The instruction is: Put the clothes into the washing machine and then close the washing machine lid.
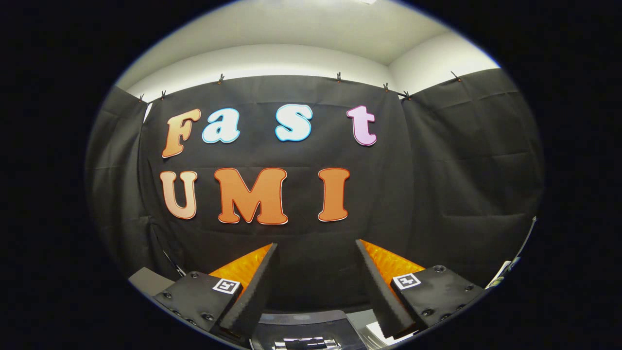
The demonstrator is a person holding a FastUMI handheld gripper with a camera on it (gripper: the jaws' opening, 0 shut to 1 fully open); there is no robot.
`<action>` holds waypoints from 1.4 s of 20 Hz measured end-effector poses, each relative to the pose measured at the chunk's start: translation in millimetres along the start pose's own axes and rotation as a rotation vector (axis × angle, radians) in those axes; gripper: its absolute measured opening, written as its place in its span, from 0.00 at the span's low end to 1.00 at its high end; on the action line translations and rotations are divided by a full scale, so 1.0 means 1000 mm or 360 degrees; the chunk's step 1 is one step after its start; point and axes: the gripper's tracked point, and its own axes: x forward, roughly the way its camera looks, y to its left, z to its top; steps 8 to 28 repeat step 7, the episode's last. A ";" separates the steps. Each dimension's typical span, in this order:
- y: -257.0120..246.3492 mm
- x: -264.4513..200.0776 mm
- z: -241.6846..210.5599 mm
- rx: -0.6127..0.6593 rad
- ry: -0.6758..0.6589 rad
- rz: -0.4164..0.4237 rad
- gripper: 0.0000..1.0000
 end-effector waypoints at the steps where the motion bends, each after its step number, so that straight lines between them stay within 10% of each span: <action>1: 0.002 0.001 0.000 -0.0004 0.0004 0.0000 0.98; 28: 0.003 0.005 -0.010 -0.0007 0.0031 -0.0006 0.98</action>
